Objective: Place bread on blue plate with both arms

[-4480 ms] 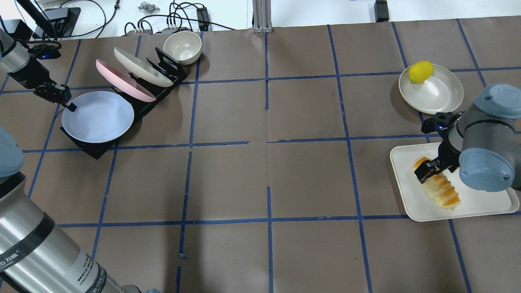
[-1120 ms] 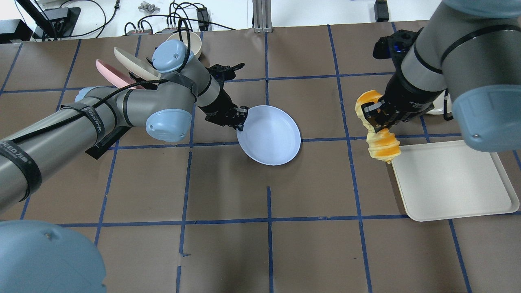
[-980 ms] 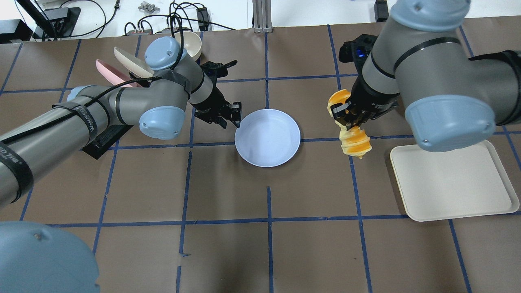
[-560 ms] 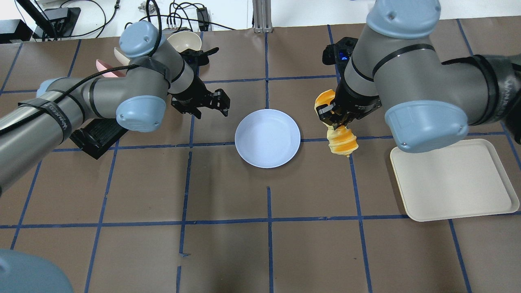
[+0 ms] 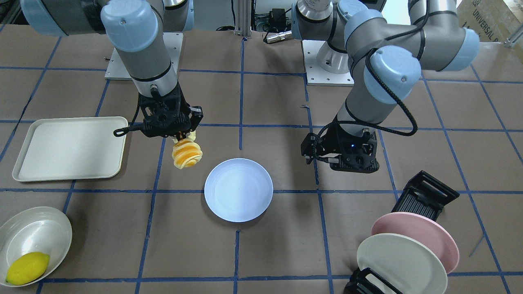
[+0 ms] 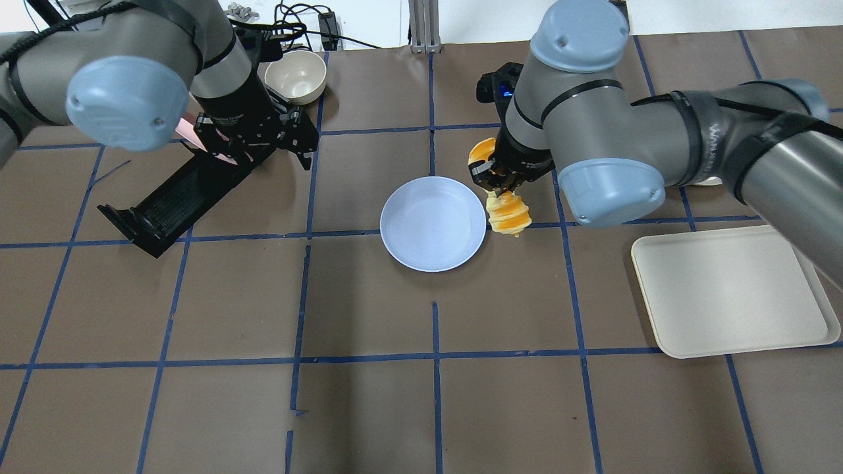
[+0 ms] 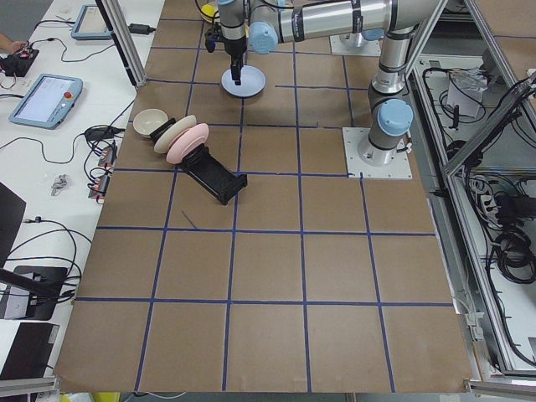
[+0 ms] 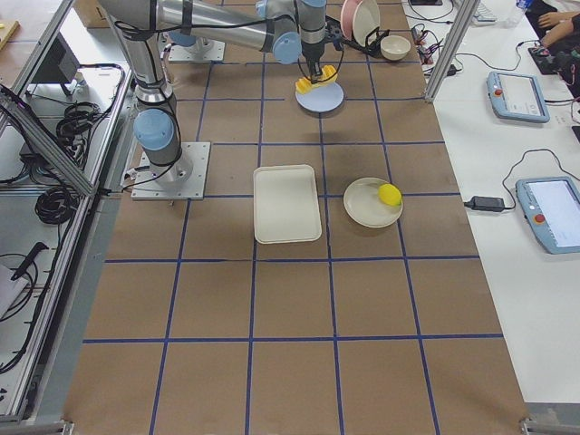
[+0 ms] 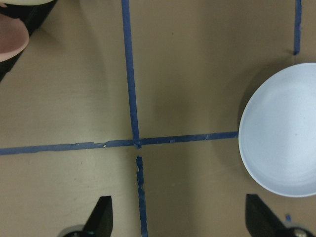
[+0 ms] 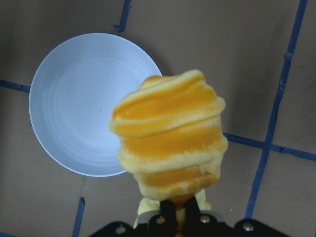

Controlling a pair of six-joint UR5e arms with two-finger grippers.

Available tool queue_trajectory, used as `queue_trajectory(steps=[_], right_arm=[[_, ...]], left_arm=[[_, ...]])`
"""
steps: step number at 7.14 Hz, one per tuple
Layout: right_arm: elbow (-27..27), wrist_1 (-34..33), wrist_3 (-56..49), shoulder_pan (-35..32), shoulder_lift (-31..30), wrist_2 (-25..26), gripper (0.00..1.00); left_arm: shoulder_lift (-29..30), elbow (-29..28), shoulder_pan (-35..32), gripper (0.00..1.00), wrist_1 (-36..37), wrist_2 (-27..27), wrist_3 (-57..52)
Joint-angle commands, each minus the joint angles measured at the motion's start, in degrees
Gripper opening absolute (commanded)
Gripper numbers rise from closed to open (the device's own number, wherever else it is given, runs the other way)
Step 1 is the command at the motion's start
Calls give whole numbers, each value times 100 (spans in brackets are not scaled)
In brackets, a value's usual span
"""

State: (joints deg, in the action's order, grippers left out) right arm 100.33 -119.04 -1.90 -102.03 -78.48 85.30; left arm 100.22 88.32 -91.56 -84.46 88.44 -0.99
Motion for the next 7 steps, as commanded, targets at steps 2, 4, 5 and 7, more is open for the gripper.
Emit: queue_trajectory(steps=[2, 4, 5, 7], right_arm=[[-1004, -574, 207, -509, 1760, 48, 4], [-1086, -577, 269, -687, 1940, 66, 4], [-1077, -559, 269, -687, 1994, 66, 4], [-1033, -280, 261, -687, 1985, 84, 6]], left_arm=[[-377, -658, 24, 99, -1133, 226, 3], [-503, -658, 234, 100, -1300, 226, 3], [-547, -693, 244, 100, -1527, 226, 3], [-591, -684, 253, 100, -1477, 209, 11]])
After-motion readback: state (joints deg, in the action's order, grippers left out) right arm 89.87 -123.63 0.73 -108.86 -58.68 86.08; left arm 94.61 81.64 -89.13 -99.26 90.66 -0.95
